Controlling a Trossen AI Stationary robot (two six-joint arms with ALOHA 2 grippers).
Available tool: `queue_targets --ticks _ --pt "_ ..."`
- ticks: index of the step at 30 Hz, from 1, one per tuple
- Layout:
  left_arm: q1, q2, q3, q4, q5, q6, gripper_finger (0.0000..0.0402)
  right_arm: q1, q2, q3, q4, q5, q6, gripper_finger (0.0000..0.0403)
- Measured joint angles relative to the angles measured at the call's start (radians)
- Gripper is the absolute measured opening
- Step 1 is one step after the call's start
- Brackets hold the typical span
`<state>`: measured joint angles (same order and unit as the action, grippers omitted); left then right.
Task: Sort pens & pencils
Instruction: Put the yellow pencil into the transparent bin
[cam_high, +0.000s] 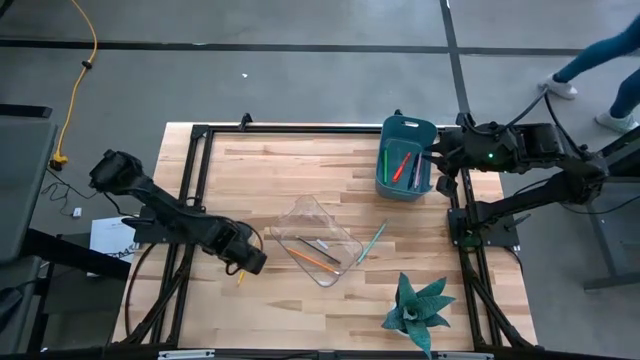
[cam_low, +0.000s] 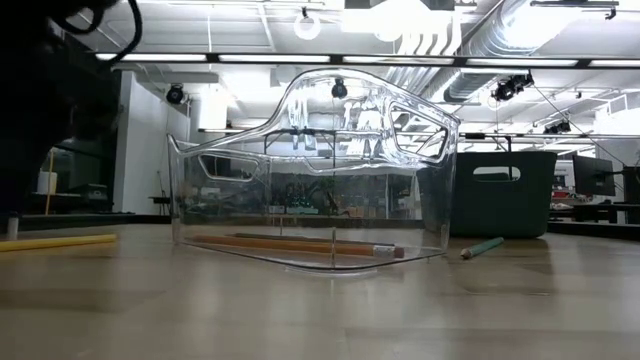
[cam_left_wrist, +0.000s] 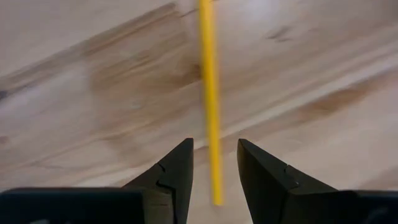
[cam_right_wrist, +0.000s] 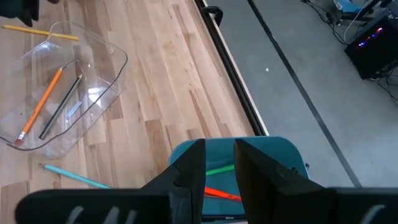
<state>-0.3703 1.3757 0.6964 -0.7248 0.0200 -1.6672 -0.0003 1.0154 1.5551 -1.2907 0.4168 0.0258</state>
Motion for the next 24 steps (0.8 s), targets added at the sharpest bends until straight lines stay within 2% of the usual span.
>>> queue_targets --ticks 10,24 --pt "0.004 0.084 0.043 -0.012 -0.002 0.011 0.0110 0.000 0.000 0.000 0.001 0.000 -0.014 0.0075" --pt "0.004 0.162 0.044 0.014 0.015 0.010 0.0110 0.000 0.000 0.000 0.001 0.000 -0.026 0.0075"
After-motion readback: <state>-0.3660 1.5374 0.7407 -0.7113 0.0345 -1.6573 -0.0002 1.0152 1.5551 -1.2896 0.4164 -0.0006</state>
